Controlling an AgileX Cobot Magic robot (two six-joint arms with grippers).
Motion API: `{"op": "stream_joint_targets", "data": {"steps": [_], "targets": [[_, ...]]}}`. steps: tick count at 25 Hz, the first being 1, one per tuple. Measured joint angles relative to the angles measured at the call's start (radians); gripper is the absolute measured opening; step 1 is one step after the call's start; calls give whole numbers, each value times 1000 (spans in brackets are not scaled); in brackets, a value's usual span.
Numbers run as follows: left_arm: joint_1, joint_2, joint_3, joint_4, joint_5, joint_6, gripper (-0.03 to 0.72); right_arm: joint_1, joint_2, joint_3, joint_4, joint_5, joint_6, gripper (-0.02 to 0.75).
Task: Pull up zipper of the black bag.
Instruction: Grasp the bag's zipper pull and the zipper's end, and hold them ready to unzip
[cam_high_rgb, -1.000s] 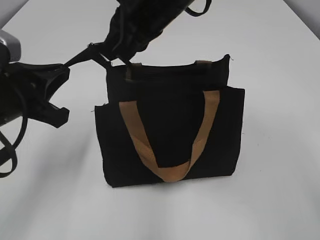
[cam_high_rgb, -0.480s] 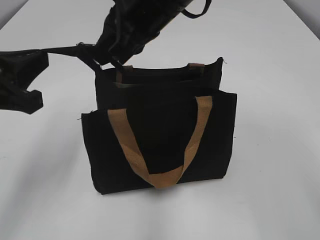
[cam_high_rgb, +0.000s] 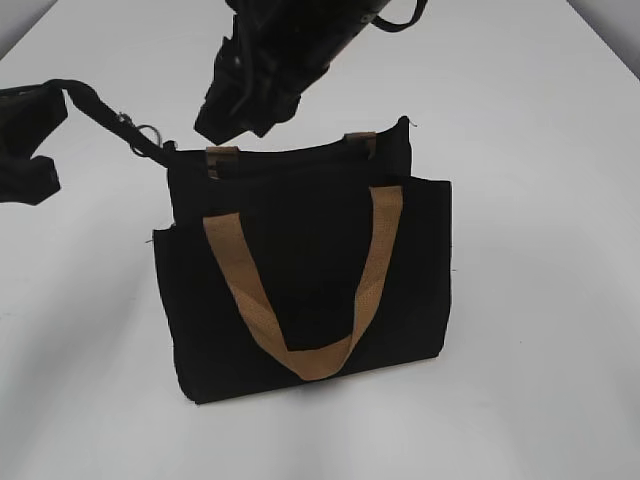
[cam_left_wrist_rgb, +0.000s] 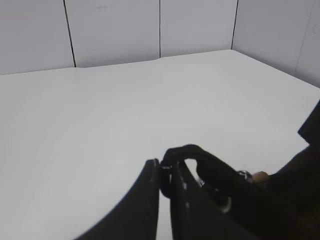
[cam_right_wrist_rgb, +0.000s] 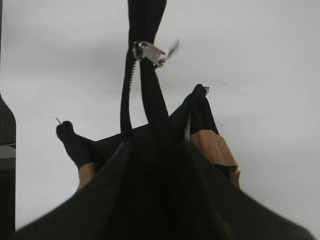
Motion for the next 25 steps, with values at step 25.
{"op": "stream_joint_targets", "data": {"steps": [25], "targets": [[0,0,0,43,-30,-35,25,44,84,-1,94,-205,-249,239]]}}
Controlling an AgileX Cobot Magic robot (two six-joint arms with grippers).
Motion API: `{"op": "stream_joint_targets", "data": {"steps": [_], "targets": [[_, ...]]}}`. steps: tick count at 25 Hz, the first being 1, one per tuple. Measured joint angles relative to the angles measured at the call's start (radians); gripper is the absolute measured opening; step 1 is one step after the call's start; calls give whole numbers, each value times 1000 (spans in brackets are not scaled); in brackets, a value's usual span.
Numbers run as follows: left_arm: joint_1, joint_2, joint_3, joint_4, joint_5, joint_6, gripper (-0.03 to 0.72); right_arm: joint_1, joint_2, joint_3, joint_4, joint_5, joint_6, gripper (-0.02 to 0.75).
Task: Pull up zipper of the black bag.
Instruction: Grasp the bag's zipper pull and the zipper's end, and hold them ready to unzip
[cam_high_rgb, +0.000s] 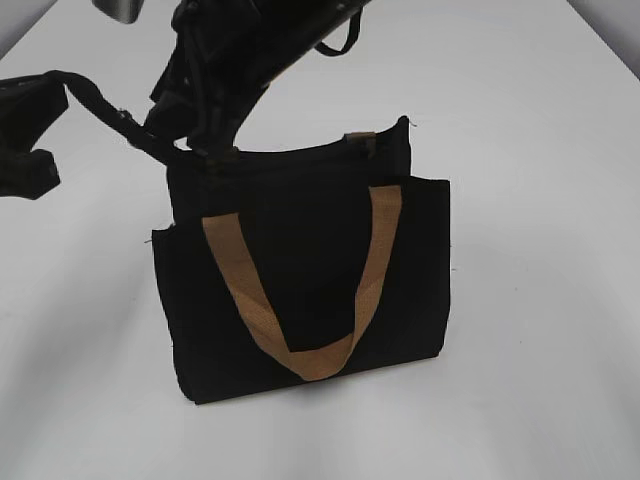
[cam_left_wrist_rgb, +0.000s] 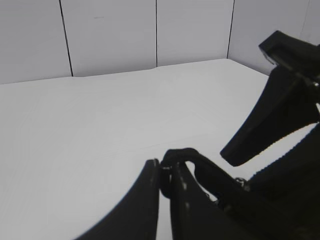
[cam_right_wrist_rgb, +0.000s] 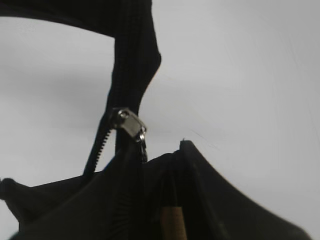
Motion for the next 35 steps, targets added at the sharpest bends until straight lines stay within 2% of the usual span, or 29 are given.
{"op": "stream_joint_targets", "data": {"steps": [7,18,28,35], "targets": [[0,0,0,0,0,0,25,0,-7,0,2,45,-4,236],[0,0,0,0,0,-1,25,0,-7,0,2,-34,-11,236],[0,0,0,0,0,-1,25,0,-7,0,3,30,-11,235],[0,-1,0,0,0,-1,25,0,0,0,3,-10,-24,235]]}}
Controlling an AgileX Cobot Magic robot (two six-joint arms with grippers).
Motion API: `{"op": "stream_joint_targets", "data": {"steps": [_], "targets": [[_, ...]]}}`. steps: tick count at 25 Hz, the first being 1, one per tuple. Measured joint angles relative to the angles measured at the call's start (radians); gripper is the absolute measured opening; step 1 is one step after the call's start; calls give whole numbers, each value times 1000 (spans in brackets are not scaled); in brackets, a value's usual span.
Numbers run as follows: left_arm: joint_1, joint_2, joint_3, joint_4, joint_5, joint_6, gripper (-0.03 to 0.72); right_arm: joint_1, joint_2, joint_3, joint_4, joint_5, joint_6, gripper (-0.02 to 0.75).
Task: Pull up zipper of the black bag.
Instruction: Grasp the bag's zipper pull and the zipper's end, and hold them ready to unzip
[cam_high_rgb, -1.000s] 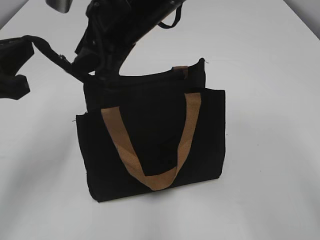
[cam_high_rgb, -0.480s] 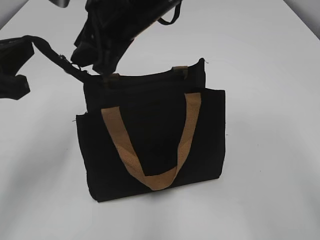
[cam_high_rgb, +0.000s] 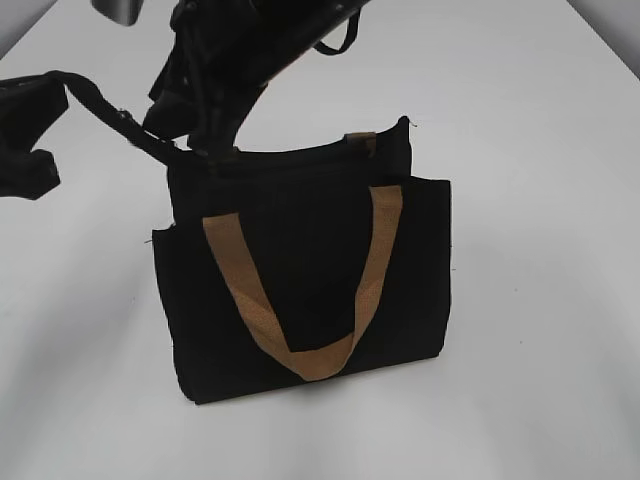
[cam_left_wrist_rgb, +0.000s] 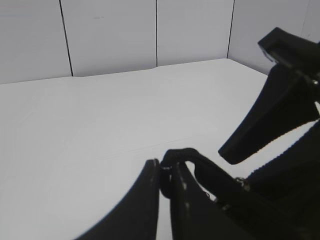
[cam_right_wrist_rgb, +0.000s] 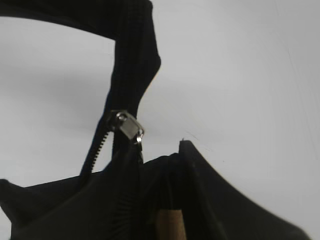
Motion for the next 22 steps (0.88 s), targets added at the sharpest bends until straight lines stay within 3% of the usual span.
{"op": "stream_joint_targets", "data": {"steps": [8,10,15,22], "targets": [[0,0,0,0,0,0,25,0,24,0,22,-3,-31,232],[0,0,0,0,0,0,25,0,24,0,22,-3,-40,195],[0,0,0,0,0,0,25,0,24,0,25,10,-62,15],[0,0,0,0,0,0,25,0,24,0,25,17,-70,-1]]}}
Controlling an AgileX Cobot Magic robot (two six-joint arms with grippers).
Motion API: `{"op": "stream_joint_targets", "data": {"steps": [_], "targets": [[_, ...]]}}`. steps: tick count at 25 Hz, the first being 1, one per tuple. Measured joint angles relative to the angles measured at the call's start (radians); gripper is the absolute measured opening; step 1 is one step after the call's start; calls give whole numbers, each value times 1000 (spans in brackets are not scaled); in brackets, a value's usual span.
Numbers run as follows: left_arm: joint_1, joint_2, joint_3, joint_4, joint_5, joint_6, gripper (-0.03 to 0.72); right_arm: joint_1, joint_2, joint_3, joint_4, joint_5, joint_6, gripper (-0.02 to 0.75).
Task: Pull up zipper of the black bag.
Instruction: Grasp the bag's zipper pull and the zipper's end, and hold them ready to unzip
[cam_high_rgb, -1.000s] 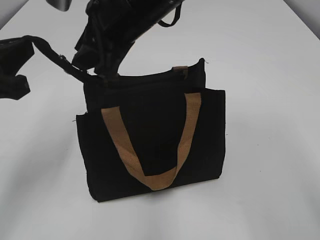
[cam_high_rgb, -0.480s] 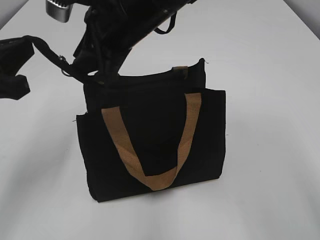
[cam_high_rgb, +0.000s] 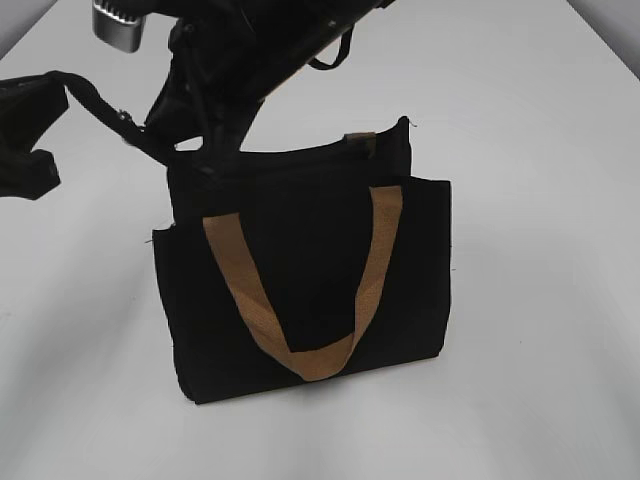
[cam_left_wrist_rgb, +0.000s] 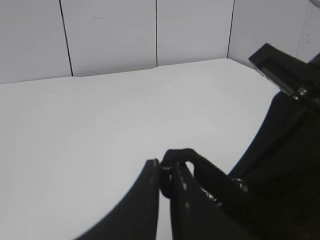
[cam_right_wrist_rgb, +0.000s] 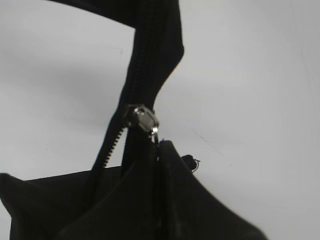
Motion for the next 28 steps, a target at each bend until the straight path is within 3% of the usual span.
{"op": "stream_joint_targets", "data": {"steps": [13,18,24,28], "targets": [[0,-11,0,-2,50,0,25,-66,-38,0,-78,57,62,-1],[0,-42,0,-3,59,0,25,-66,-39,0,13,79,50,5],[0,-88,0,48,63,0,25,-66,-39,0,162,77,-51,187],[0,-103,1,128,64,0,25,-66,-39,0,171,77,-109,225]]}}
